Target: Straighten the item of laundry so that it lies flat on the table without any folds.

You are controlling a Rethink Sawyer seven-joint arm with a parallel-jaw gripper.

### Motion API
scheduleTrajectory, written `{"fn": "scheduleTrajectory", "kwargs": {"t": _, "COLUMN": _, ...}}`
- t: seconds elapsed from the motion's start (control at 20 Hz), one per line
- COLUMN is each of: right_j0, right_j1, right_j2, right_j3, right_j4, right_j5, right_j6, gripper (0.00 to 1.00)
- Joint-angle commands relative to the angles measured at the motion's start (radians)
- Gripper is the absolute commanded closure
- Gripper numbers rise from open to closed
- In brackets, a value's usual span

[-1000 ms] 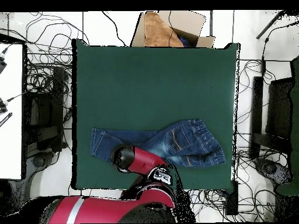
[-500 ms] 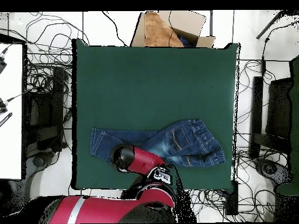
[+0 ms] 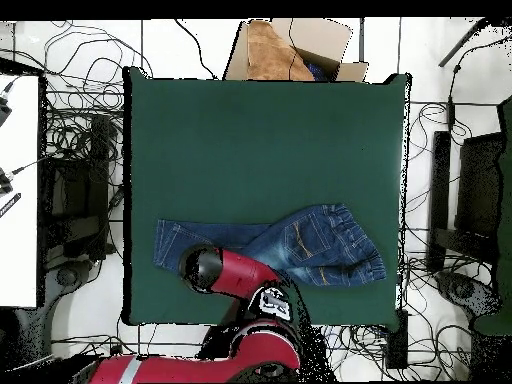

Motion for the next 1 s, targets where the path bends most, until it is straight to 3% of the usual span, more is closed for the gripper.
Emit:
{"fn": "scheduleTrajectory", "kwargs": {"t": 0.05, "right_j0": -0.014, "right_j1": -0.009, "right_j2": 0.103, "right_j3": -0.014, "right_j4": 0.041, "right_j5": 0.056, "right_j6": 0.179, "gripper": 0.0}}
{"fn": "scheduleTrajectory", "kwargs": {"t": 0.35, "right_j0": 0.015, "right_j1": 0.036, "right_j2": 0.062, "right_j3": -0.046, "right_j4": 0.03, "right_j5": 0.082, "right_j6": 0.176, "gripper": 0.0}}
{"fn": "scheduleTrajectory", "kwargs": {"t": 0.7, "right_j0": 0.109, "right_j1": 0.136, "right_j2": -0.057, "right_j3": -0.122, "right_j4": 0.004, "right_j5": 0.184, "right_j6": 0.184, "gripper": 0.0}}
{"fn": "scheduleTrajectory", "kwargs": {"t": 1.0, "right_j0": 0.129, "right_j1": 0.186, "right_j2": -0.084, "right_j3": -0.153, "right_j4": 0.005, "right_j5": 0.213, "right_j6": 0.181, "gripper": 0.0}}
